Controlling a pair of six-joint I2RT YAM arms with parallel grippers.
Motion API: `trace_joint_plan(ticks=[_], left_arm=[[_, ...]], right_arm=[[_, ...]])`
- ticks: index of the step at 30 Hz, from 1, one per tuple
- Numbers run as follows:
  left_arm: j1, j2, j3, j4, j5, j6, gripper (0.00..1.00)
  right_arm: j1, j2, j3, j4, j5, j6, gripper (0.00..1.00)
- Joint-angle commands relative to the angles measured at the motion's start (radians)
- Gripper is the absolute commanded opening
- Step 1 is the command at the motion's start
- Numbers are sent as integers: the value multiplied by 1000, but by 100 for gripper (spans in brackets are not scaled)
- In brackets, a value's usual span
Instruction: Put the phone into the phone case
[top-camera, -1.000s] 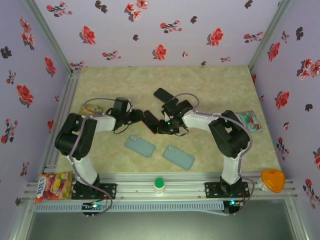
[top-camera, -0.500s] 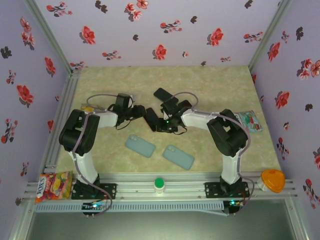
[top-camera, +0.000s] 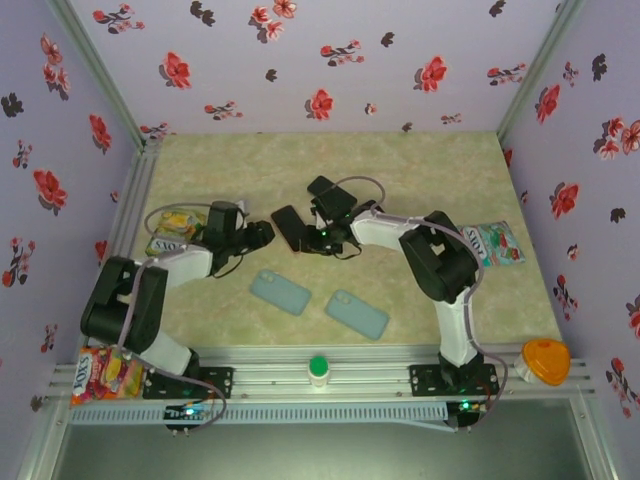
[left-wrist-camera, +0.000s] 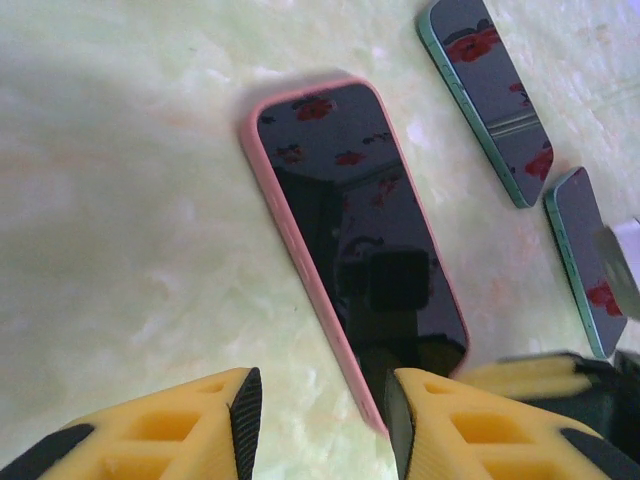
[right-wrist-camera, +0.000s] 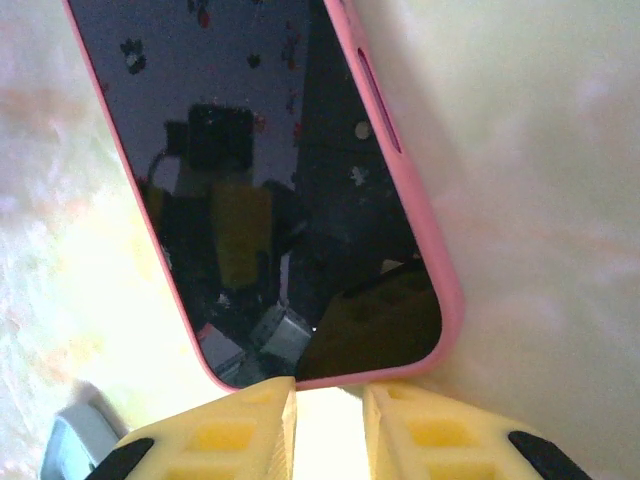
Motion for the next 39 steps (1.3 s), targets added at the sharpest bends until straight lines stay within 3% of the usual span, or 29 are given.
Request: trace_joint_plan(ticks=[1,14,24,30,39], left_arm=[[17,-82,-36,-64,-34,3,42],[46,-303,-115,-215,-64,-1,43],[60,-342,-120,-266,-79,14,44],[60,-298,-104,-240,-76,11,44],[40,-188,-52,-221,-24,59,44]], right_arm=[[8,51,59,25,-19,18,26],[14,232,313,19,-86,36,26],[28,325,471,-6,-117,35,27],[31,217,323,59,-109,38,28],[-13,-121,-10,52,-10,-16,33]])
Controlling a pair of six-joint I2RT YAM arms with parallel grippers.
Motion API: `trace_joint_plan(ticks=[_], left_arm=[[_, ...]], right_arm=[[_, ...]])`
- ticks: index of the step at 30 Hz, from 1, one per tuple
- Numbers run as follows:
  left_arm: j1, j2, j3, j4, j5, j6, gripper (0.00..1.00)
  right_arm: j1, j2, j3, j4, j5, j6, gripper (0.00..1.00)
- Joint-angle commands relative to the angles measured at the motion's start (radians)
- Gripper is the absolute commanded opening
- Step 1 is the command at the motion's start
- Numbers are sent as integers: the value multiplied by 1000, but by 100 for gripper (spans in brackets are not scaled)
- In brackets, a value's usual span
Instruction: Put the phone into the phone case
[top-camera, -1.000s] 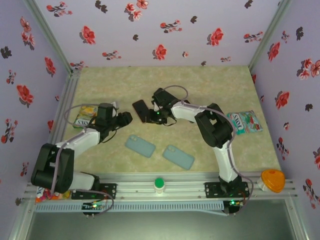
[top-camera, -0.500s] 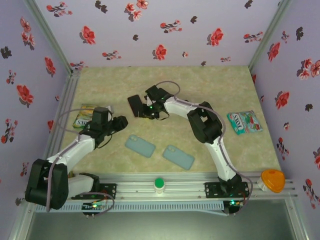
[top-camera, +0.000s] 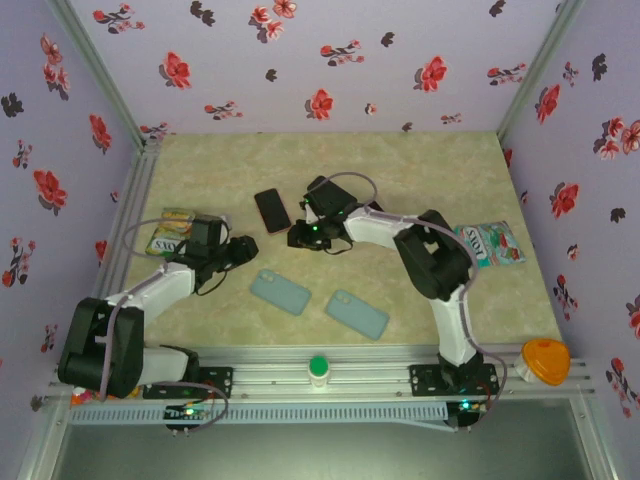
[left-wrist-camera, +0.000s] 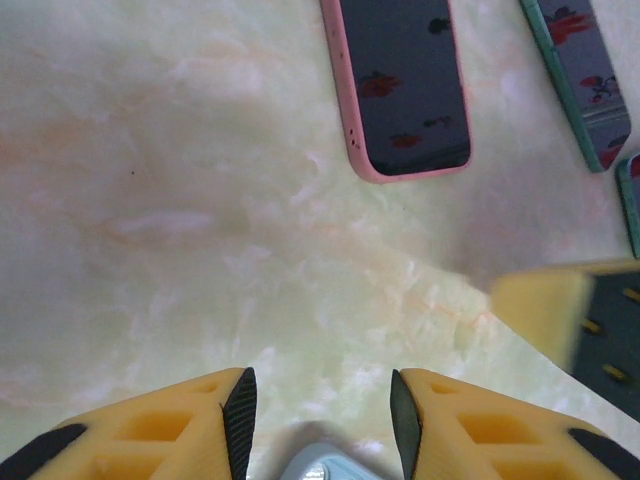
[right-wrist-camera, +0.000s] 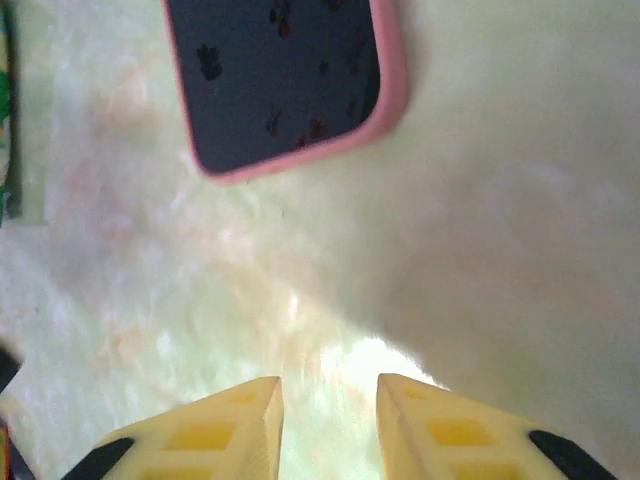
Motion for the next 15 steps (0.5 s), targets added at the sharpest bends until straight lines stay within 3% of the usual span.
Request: trace_joint_plan(ticks=[1,9,15], left_arm=[[-16,35,47,3,22,50,44],[-64,48,29,-21,29,50,45],[-111,-2,-12,-79,33,24,45]], right_arm=[[-38,-148,-68,-18,65,-46,34],[-162,-286,-173,-149,122,-133,39],[-163,-312,-182,-195,148,-179,42]])
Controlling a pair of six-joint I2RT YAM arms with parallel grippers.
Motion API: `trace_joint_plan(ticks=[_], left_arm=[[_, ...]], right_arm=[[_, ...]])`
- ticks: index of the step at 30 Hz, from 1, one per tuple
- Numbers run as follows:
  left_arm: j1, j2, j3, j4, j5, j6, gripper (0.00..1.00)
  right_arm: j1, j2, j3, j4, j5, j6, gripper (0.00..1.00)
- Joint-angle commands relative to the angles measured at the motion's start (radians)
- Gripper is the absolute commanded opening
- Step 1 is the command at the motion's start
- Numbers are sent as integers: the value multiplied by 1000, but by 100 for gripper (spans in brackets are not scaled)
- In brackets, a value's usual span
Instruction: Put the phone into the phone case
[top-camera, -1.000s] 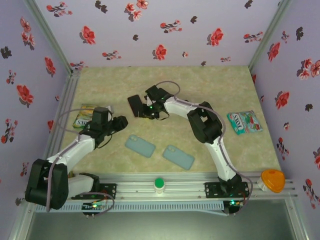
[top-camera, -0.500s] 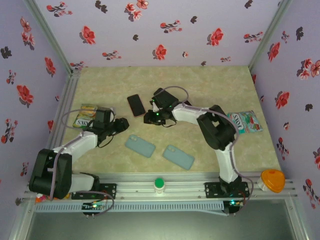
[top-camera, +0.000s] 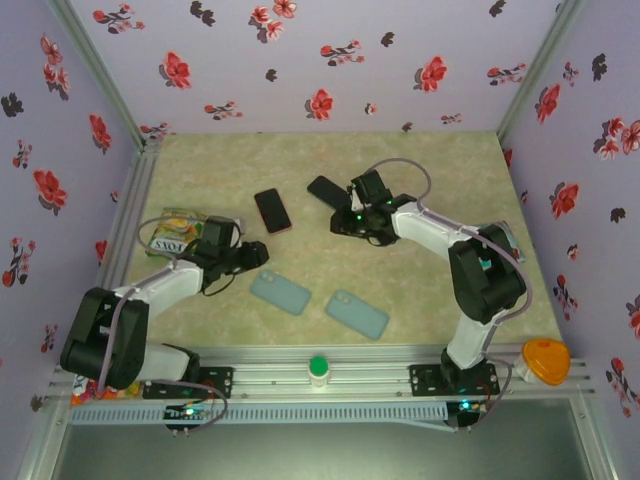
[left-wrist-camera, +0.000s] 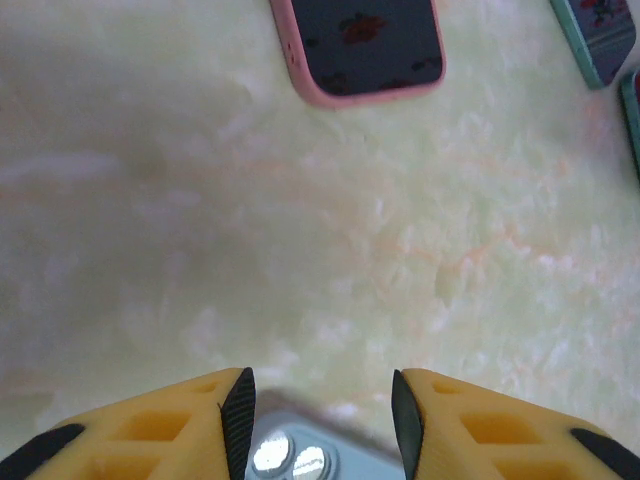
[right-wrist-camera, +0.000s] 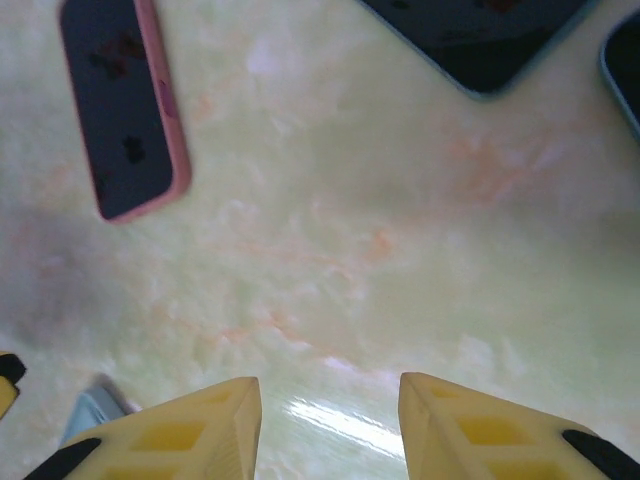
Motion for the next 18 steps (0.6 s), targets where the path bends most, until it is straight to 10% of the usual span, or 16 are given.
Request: trace_joint_plan(ticks=[1,18], left_arm=[[-34,-44,-29,-64,14,-6,45],[-44,-207,-116,-169,-39,-90,46]], right_arm=[[14,-30,-9,-46,4,-47,42],[350,114,102,-123,46,-190,48]])
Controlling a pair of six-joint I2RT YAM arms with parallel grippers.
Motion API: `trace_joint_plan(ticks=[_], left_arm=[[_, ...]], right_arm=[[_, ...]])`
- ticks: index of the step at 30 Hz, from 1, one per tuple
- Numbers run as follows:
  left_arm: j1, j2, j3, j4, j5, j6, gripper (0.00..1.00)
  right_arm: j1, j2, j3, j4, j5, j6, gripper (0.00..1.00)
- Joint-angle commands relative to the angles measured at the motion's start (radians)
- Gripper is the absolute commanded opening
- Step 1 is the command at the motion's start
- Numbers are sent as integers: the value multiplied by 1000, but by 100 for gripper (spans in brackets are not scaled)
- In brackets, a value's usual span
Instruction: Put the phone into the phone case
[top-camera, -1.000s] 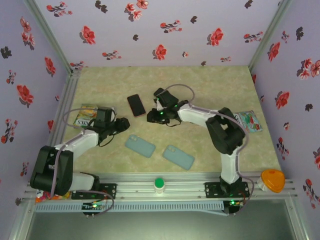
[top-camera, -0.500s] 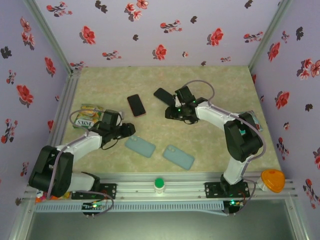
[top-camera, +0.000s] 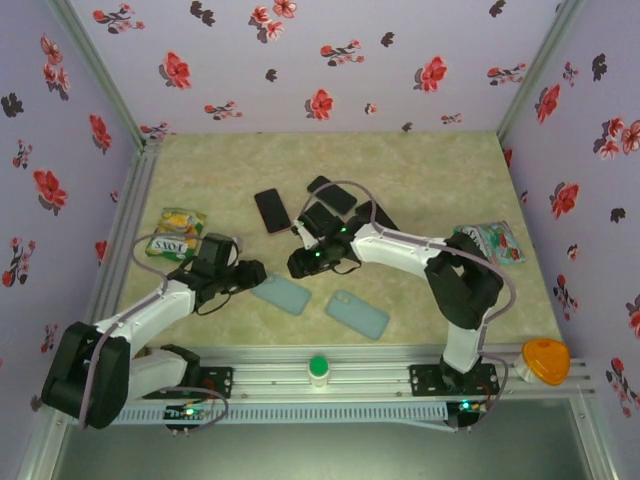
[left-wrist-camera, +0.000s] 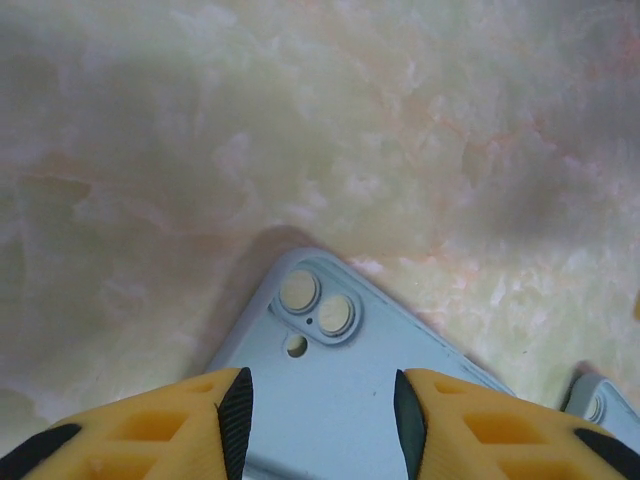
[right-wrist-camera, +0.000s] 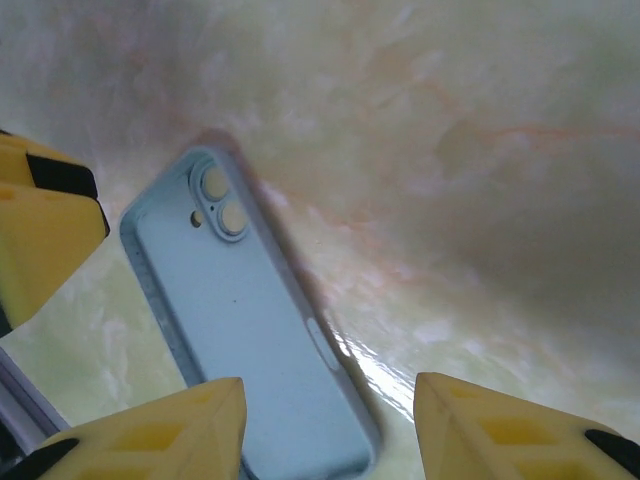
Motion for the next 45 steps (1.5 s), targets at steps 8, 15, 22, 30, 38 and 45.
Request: trace_joint_plan(ticks=[8,15,22,30,38,45], left_arm=[[40,-35,-37,13,6,-50,46],[62,-40,-48,26,17,-52,46],[71,-40,-50,29,19,-47,46],[74,-44,-48,29,20,-46,46],[79,-43,-47,30,20,-45,46],[82,-36,-39,30,21,-41,47]], right_arm=[[67,138,111,-54,94,-96,43],[89,175,143,-77,106,-117,37],[107,191,150,-82,103,-120,37],[111,227,174,-109,151,-124,25],[107,226,182,-132,208,-154,15],[68,210,178,-132,225,-175,13]])
